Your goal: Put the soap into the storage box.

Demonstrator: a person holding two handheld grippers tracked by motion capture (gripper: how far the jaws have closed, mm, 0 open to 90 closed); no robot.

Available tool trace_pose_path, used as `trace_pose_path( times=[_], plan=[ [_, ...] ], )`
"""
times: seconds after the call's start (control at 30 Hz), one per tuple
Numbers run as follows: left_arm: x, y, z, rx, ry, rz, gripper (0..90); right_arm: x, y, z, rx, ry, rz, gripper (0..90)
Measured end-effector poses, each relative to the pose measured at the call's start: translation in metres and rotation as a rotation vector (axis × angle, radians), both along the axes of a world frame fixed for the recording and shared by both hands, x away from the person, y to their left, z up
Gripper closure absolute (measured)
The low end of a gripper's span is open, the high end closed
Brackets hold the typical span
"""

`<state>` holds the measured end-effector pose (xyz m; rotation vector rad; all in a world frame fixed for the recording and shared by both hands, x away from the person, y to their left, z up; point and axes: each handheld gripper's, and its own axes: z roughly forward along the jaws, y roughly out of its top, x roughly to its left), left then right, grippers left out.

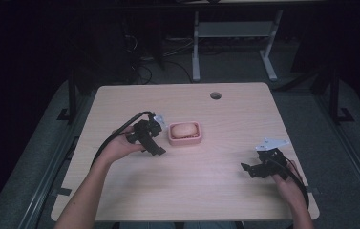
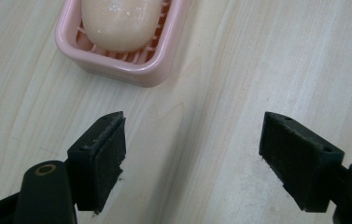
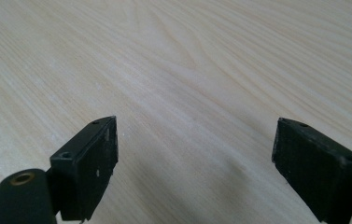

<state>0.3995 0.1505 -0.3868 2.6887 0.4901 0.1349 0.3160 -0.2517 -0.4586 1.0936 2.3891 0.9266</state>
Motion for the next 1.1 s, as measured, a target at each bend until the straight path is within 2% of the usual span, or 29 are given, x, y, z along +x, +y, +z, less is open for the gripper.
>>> trace_pose_path(
  times=[0.47,1.1],
  plan=[
    [-0.014,0.011,-0.008,-0.006,0.005,0.005,21.9,0.000,0.003,-0.001,-0.009,0.003,0.005,13.8],
    [-0.030,0.029,-0.017,-0.029,0.005,0.042,21.2,0.000,0.006,-0.002,-0.022,0.010,0.010,13.8]
  ],
)
